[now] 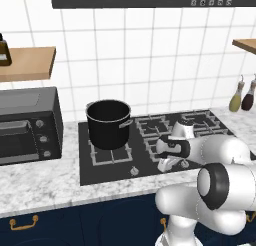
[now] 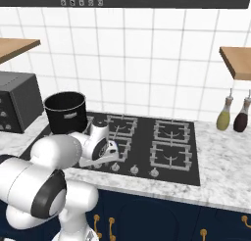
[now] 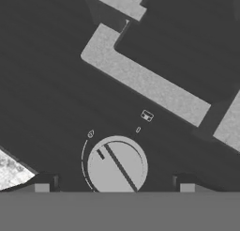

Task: Turn off the front center burner of the stove.

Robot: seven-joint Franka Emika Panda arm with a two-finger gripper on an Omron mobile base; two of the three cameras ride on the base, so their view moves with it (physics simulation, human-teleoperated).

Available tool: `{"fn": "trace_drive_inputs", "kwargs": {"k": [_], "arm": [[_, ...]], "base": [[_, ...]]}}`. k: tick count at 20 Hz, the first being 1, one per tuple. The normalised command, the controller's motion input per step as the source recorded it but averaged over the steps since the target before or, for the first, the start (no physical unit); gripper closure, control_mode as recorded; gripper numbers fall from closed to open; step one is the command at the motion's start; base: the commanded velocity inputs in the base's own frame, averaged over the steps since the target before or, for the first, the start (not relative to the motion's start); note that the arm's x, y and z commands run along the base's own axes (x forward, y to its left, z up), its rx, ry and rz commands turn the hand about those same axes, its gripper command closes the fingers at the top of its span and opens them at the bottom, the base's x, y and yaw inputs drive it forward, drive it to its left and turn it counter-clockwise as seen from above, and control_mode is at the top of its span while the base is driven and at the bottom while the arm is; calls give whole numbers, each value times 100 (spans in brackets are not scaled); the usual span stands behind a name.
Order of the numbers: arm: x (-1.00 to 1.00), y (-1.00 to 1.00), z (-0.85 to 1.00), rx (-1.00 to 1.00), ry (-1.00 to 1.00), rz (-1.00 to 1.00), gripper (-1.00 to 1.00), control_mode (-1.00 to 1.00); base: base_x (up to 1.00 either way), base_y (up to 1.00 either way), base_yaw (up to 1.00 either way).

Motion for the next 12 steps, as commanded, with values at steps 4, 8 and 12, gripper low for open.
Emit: {"fn": "trace_drive_inputs", "kwargs": {"k": [4, 8, 12], "arm": [[-25, 12, -45, 0, -10, 0, -100, -100], [-9, 17, -42, 0, -9, 0, -100, -100], [-17, 23, -52, 0, -8, 0, 100, -100]], "base": [[0, 0, 0], [0, 0, 0], [0, 0, 0]]}}
